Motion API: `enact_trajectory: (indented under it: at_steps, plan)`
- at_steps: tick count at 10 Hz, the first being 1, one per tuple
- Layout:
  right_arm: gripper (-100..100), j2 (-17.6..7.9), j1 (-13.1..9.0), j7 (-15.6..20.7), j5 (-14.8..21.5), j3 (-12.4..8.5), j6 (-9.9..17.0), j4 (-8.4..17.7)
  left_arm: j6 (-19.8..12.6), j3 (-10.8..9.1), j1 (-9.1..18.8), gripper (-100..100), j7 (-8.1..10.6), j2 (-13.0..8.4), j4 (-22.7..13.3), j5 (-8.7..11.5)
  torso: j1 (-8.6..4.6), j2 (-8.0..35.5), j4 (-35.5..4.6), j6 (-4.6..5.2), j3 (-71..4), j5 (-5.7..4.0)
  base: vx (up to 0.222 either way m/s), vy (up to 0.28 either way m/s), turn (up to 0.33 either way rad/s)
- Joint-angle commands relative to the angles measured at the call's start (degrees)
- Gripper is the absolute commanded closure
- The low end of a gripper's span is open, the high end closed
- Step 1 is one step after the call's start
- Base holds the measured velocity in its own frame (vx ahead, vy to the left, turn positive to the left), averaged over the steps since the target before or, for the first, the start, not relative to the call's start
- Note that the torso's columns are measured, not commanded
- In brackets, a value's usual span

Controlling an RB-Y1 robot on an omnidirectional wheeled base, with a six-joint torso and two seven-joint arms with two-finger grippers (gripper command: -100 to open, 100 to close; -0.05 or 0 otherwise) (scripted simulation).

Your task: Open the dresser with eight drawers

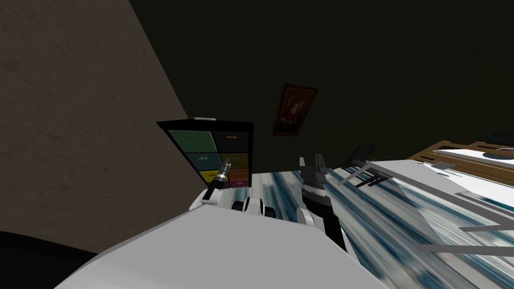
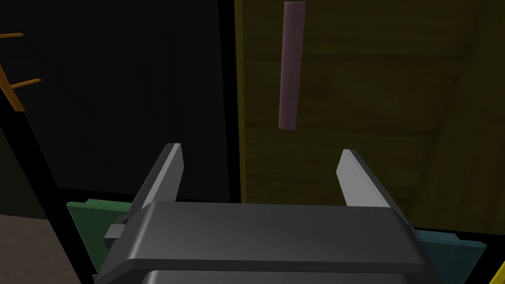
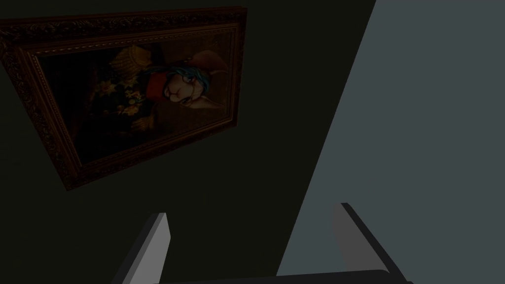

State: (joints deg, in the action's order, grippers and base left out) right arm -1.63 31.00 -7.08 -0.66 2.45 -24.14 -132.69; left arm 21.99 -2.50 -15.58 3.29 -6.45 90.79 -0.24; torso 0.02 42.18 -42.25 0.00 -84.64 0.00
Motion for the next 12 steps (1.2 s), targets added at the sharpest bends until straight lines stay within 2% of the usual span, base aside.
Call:
enact_trajectory:
  at_steps: [1,2,3,4,5,6,12]
  plan:
    - [0,0.00,0.00,0.00,0.00,0.00,0.00,0.00,-0.21,-0.26,0.95,-100,-0.36,2.03,-1.93,-0.16,0.00,0.08,-0.03,0.00,0.06,0.00,0.180,0.044,-0.014]
    - [0,0.00,0.00,0.00,0.00,0.00,0.00,0.00,-0.23,-0.27,1.01,-100,-0.38,2.98,-2.06,-0.17,0.00,0.15,-0.05,0.00,0.10,0.01,0.105,0.030,-0.009]
    - [0,0.00,-0.01,0.00,0.00,0.00,0.00,0.00,-0.43,-0.22,0.80,-100,-0.34,2.28,-1.47,-0.16,-0.06,0.37,-0.10,0.00,0.22,-0.01,0.036,0.010,-0.001]
    - [0,0.01,-0.02,0.00,0.00,0.00,0.00,0.00,-2.20,-0.45,1.00,-100,-0.18,2.22,0.03,-0.03,-0.10,0.49,-0.14,0.00,0.31,-0.03,0.074,0.004,-0.023]
    - [0,0.01,-0.02,0.00,0.00,0.01,0.01,0.01,-1.32,-0.33,0.84,-100,-0.27,2.29,-0.52,-0.09,-0.08,0.24,-0.09,0.01,0.17,-0.03,0.044,0.003,-0.003]
    - [0,0.01,-0.02,0.00,0.00,0.01,0.00,0.00,-1.58,-0.35,0.85,100,-0.25,2.28,-0.37,-0.08,-0.05,0.17,-0.05,0.01,0.11,-0.01,0.000,0.000,0.000]
    - [0,0.01,-0.04,0.00,0.00,0.01,0.01,0.01,-2.51,0.64,-1.60,100,0.16,2.08,2.24,-0.19,-0.13,0.10,-0.23,-0.04,0.05,-0.18,-0.148,-0.034,0.009]
